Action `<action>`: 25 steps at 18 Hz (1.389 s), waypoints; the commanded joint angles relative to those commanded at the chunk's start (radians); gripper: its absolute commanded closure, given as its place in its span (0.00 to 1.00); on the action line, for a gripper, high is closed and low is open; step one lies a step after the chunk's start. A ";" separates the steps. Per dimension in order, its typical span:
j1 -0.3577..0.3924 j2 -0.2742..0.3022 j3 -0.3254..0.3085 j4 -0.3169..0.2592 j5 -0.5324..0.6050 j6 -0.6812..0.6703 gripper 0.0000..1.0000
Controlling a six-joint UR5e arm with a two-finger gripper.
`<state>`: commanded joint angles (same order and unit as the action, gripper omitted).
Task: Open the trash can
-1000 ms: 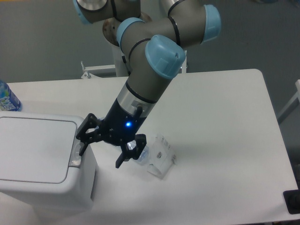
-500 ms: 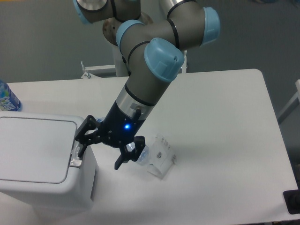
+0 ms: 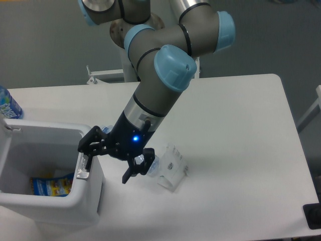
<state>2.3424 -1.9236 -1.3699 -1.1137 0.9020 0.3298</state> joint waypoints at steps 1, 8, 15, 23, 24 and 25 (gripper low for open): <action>0.011 0.003 0.012 0.000 -0.002 0.000 0.00; 0.135 -0.001 0.037 0.055 0.005 -0.019 0.00; 0.296 -0.063 0.028 0.075 0.006 0.200 0.00; 0.354 -0.103 0.035 0.069 0.173 0.420 0.00; 0.348 -0.104 0.035 0.068 0.234 0.439 0.00; 0.342 -0.104 0.034 0.060 0.285 0.452 0.00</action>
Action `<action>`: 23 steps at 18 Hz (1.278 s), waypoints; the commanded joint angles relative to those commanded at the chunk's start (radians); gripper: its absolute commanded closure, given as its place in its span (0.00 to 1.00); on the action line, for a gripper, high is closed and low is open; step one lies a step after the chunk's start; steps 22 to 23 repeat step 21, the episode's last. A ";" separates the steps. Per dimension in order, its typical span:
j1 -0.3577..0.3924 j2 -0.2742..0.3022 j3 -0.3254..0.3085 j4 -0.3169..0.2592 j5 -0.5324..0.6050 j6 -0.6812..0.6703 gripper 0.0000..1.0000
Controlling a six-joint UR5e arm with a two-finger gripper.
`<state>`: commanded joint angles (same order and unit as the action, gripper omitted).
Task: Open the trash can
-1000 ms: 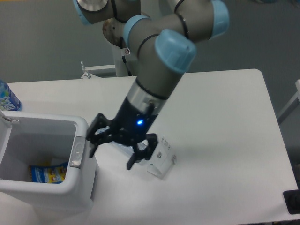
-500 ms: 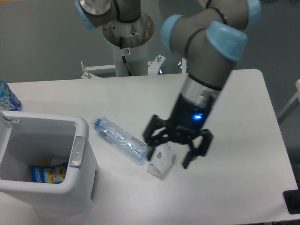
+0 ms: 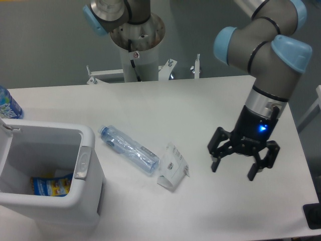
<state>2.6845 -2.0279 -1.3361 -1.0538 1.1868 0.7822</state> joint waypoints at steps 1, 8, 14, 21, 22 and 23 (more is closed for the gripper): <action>-0.011 0.000 -0.002 -0.006 0.045 0.012 0.00; -0.081 -0.011 -0.011 -0.077 0.312 0.143 0.00; -0.101 -0.015 -0.009 -0.124 0.402 0.310 0.00; -0.117 -0.017 -0.020 -0.163 0.448 0.376 0.00; -0.117 -0.017 -0.020 -0.163 0.448 0.376 0.00; -0.117 -0.017 -0.020 -0.163 0.448 0.376 0.00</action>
